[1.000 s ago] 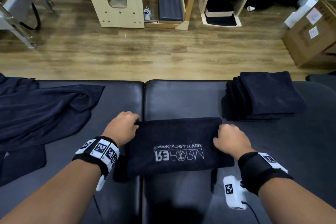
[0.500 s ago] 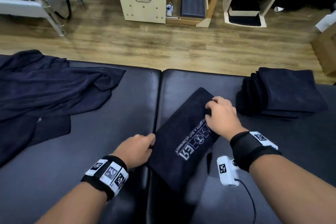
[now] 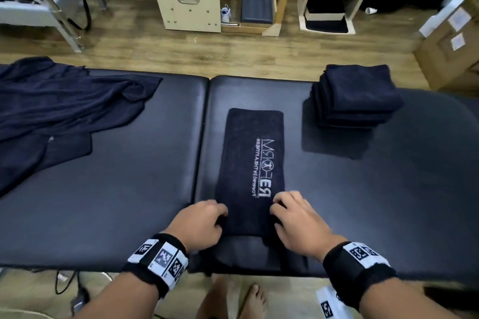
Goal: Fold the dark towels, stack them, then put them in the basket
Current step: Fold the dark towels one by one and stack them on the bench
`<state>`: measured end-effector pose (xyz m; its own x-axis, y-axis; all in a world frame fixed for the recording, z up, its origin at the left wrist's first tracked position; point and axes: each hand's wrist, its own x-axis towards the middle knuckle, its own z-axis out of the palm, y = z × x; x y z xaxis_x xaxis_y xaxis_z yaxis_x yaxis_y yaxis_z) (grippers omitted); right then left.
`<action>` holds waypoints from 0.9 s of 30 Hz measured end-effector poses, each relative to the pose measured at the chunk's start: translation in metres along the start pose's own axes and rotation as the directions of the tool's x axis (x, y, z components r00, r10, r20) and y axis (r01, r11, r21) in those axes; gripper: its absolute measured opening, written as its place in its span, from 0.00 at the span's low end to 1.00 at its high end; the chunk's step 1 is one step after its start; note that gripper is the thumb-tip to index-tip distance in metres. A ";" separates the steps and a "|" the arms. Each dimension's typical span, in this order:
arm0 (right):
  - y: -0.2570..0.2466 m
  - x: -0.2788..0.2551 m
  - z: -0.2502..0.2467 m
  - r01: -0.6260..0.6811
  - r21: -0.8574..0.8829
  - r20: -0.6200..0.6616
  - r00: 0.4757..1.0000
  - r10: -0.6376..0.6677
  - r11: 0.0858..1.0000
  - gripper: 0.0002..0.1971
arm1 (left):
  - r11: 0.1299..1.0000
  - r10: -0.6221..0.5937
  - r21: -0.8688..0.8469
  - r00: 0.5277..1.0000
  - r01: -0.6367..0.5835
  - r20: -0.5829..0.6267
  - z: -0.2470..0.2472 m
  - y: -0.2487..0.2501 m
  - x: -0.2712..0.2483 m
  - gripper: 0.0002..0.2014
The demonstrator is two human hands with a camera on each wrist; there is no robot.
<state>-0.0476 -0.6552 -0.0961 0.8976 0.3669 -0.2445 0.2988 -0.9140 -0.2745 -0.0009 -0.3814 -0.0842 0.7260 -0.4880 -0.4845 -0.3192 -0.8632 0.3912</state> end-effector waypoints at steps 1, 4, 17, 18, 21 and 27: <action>-0.002 -0.009 0.001 0.018 0.011 0.062 0.998 -0.019 1.000 0.18 | 1.000 0.016 0.024 1.000 -0.016 0.007 0.001 0.000 -0.004 0.22; -0.008 -0.022 0.003 0.006 -0.041 0.199 0.980 0.003 0.999 0.25 | 0.998 0.034 0.056 0.999 -0.036 0.026 0.007 -0.004 -0.008 0.28; 0.009 0.016 -0.041 -0.102 0.247 -0.116 0.984 0.134 0.964 0.13 | 0.913 0.073 -0.376 0.969 -0.160 -0.235 -0.031 -0.033 0.041 0.07; 0.013 0.024 -0.050 -0.112 0.274 -0.134 0.979 0.153 0.955 0.13 | 0.881 0.032 -0.451 0.969 -0.142 -0.243 -0.043 -0.034 0.048 0.08; 0.025 0.054 -0.077 -0.132 0.301 -0.184 0.964 0.194 0.944 0.11 | 0.828 -0.061 -0.553 0.963 -0.097 -0.262 -0.076 -0.035 0.076 0.11; 0.054 0.123 -0.117 -0.209 0.391 -0.300 0.892 0.339 0.896 0.05 | 0.702 -0.141 -0.704 0.947 -0.110 -0.289 -0.130 -0.022 0.140 0.10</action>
<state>0.1167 -0.6798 -0.0321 0.9989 -0.0346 -0.0325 -0.0468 -0.8280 -0.5587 0.1865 -0.4141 -0.0591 0.9087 -0.3026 -0.2876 0.1246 -0.4609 0.8786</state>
